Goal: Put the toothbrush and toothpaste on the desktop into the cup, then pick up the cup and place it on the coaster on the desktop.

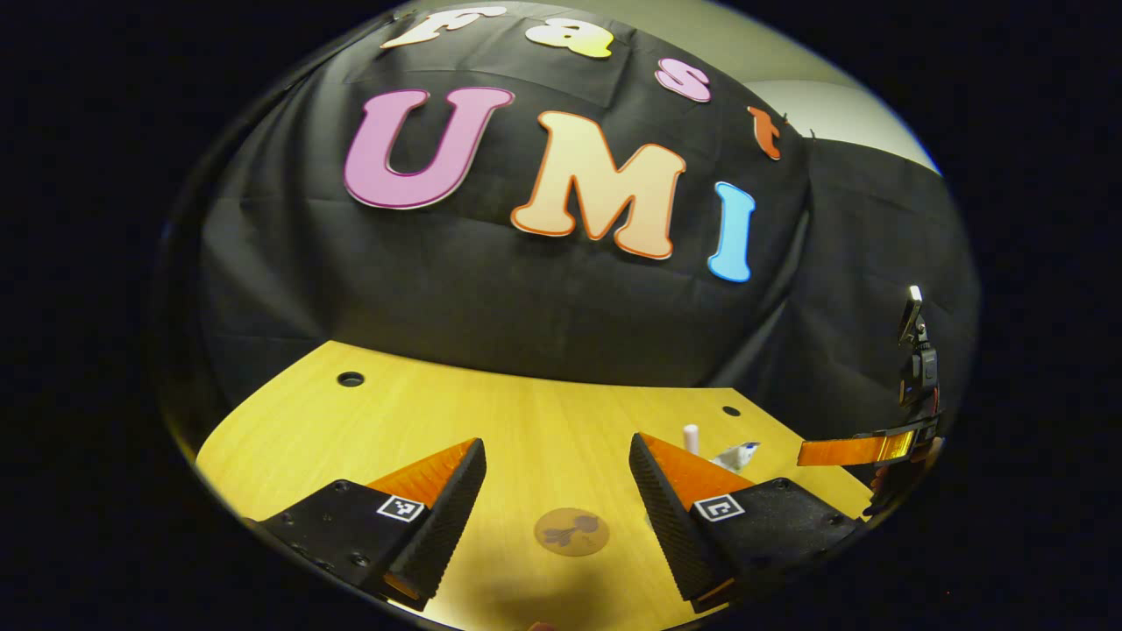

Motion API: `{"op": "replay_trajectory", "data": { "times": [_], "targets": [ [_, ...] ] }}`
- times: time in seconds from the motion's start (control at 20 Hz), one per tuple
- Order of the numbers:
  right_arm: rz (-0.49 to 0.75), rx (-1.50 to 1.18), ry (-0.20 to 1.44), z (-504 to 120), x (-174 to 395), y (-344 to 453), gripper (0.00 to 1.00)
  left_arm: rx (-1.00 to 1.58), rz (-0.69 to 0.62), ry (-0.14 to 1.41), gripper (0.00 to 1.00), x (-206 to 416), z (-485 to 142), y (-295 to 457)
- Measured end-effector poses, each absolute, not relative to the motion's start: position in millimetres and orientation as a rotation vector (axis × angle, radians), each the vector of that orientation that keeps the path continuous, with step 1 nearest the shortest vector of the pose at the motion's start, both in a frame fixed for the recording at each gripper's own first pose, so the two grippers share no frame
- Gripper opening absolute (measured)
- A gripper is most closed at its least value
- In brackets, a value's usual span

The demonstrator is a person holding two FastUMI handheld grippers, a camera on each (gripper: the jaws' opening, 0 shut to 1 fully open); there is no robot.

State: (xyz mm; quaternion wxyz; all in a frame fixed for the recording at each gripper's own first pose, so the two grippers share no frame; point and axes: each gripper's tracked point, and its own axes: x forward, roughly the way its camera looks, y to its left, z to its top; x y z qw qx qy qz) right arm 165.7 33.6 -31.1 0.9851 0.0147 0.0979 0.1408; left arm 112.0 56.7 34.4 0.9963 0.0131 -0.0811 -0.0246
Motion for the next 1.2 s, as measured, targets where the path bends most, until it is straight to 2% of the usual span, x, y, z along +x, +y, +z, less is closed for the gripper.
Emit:
{"op": "replay_trajectory", "data": {
  "times": [0.25,0.45,0.6,0.65,0.7,0.8,0.85,0.9,1.0,1.05,1.15,1.2],
  "targets": [
    [0.365,-0.116,0.373,-64.8,182.7,51.9,0.96,-0.01,0.118,-0.111,0.95,83.4,4.3,105.2],
    [0.361,-0.296,0.499,-86.2,188.5,43.3,0.96,-0.042,0.196,-0.085,0.95,63.4,-10.8,126.6],
    [0.374,-0.326,0.581,-94.0,193.7,44.8,0.96,-0.045,0.24,-0.052,0.96,50.0,-22.4,137.3],
    [0.376,-0.343,0.612,-98.4,194.4,44.1,0.88,-0.045,0.252,-0.045,0.96,46.7,-24.2,141.1],
    [0.37,-0.373,0.633,-102.0,197.4,41.4,0.95,-0.048,0.261,-0.048,0.95,44.6,-25.7,144.4],
    [0.364,-0.431,0.673,-109.6,199.5,37.4,0.95,-0.072,0.274,-0.054,0.95,40.9,-25.5,147.8],
    [0.357,-0.45,0.7,-113.5,199.6,36.5,0.87,-0.084,0.275,-0.053,0.95,40.0,-25.5,146.2],
    [0.347,-0.467,0.721,-116.3,202.2,34.8,0.86,-0.089,0.277,-0.052,0.95,39.0,-25.9,145.6],
    [0.325,-0.482,0.767,-124.0,206.7,32.0,0.77,-0.083,0.275,-0.05,0.95,38.9,-28.5,142.5],
    [0.312,-0.488,0.79,-126.9,209.0,30.3,0.68,-0.078,0.272,-0.039,0.95,39.4,-31.5,141.9],
    [0.305,-0.49,0.828,-133.4,211.7,31.7,0.66,-0.08,0.26,-0.01,0.96,41.6,-39.7,137.2],
    [0.308,-0.487,0.841,-136.8,211.7,34.6,0.48,-0.084,0.256,-0.003,0.95,42.7,-43.3,136.4]
  ]
}}
